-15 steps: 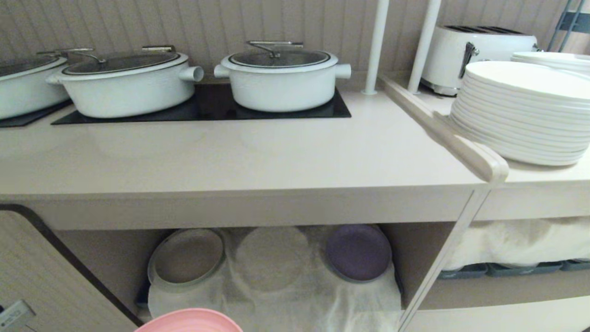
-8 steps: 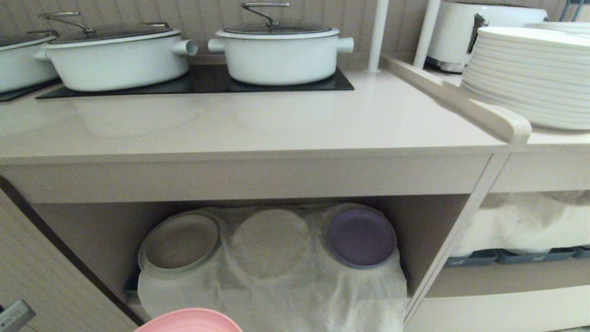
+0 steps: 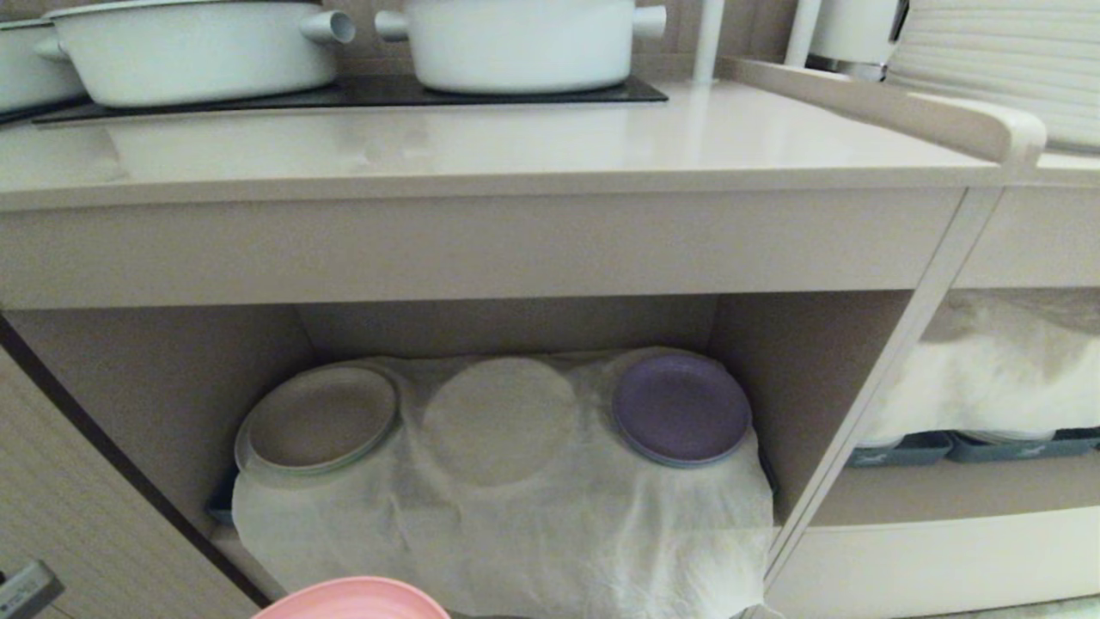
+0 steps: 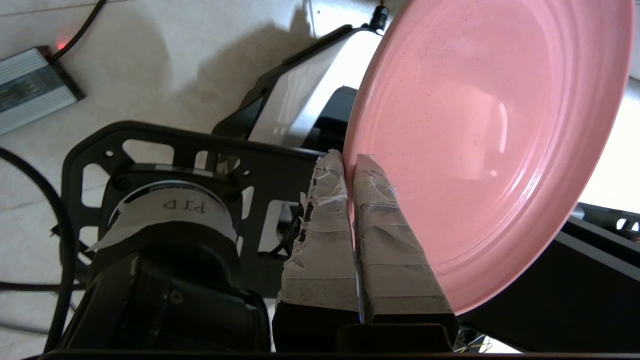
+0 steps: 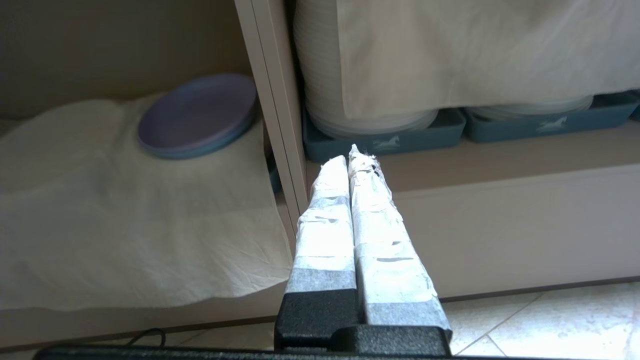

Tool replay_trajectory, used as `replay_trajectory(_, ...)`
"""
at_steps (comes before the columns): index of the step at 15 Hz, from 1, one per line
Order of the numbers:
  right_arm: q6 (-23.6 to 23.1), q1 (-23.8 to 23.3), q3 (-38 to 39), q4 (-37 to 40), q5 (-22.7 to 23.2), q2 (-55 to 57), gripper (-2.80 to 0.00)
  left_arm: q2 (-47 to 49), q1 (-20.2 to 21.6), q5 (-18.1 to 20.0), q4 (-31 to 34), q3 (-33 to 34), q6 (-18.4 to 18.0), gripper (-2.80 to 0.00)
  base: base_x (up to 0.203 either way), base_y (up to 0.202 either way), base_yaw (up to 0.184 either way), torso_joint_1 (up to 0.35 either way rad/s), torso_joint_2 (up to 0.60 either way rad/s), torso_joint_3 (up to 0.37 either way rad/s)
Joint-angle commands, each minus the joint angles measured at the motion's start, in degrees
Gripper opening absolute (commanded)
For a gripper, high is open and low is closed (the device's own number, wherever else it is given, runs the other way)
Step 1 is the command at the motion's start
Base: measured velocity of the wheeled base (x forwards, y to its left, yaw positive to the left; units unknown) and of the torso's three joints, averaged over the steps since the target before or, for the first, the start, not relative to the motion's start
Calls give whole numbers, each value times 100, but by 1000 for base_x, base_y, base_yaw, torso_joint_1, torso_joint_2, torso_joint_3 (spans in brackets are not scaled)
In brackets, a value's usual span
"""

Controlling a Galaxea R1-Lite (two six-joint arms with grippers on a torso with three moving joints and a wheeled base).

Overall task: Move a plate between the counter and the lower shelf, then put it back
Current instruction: Put the plate in the cupboard

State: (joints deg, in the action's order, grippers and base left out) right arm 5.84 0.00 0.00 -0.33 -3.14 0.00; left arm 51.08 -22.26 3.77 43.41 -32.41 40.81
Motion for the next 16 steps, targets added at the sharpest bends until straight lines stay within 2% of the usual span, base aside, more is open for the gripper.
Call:
replay_trajectory(1, 5, 0, 0, -2, -3, 9, -280, -10, 2, 1, 19, 7, 24, -280, 0, 0, 0, -116, 439, 310)
replay_trajectory(5, 5, 0, 0, -2, -3, 9, -280, -10, 2, 1, 28, 7, 24, -280, 0, 0, 0, -65, 254, 180)
replay_trajectory(16, 13, 0, 0, -2, -3, 9, -280, -6, 2, 63, 15, 16, 67, -280, 0, 0, 0, -1, 8, 6)
